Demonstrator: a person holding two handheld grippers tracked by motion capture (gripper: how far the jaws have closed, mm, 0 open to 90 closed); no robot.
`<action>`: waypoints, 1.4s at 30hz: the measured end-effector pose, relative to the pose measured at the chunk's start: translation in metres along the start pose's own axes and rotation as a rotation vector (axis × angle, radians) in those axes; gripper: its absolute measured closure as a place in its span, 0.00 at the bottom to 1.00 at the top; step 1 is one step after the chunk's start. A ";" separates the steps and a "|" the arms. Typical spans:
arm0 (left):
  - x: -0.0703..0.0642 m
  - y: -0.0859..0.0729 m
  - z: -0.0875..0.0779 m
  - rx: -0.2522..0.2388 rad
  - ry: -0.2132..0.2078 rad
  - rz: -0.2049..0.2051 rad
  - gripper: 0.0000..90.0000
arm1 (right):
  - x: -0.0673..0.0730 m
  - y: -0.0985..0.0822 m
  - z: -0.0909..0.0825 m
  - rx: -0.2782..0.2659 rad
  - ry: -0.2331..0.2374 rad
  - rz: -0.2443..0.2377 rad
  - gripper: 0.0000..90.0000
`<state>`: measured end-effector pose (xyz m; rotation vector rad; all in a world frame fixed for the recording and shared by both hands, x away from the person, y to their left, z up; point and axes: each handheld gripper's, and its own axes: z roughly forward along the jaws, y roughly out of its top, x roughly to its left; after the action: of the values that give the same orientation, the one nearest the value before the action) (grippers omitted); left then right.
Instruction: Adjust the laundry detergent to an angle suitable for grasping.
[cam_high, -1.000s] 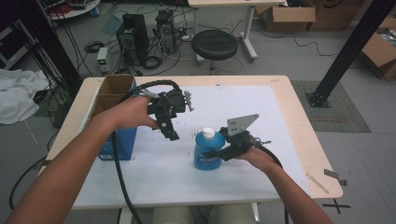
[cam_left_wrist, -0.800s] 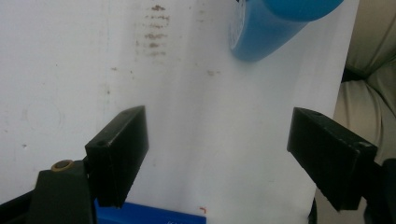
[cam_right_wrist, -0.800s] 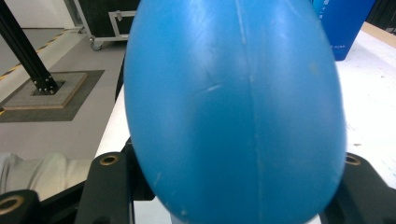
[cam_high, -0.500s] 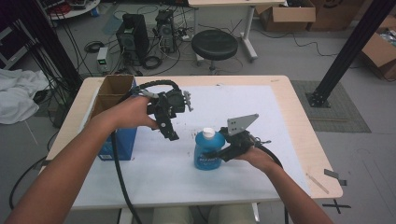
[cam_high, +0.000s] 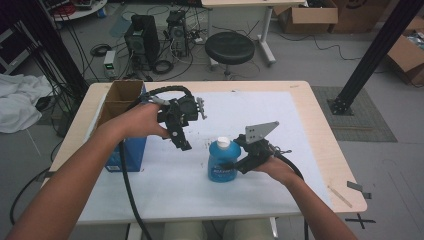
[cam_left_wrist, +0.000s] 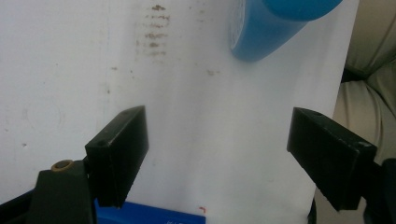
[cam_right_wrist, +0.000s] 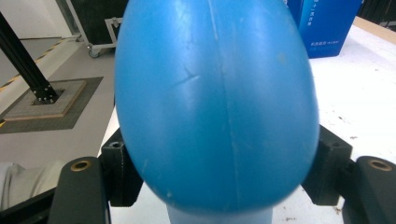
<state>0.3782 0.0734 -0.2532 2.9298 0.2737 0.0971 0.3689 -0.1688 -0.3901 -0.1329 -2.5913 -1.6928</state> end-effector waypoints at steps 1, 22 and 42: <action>0.000 0.000 0.000 -0.001 0.001 0.000 0.24 | 0.000 0.000 0.000 0.000 -0.005 0.000 0.29; 0.000 0.002 0.000 -0.001 0.000 0.001 0.24 | 0.000 -0.004 -0.017 -0.016 -0.053 0.035 0.19; 0.000 0.003 0.000 -0.001 0.000 -0.001 0.24 | 0.004 -0.004 -0.042 0.006 -0.092 0.041 0.17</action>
<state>0.3787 0.0708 -0.2530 2.9288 0.2751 0.0976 0.3638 -0.2086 -0.3765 -0.2671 -2.6388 -1.7037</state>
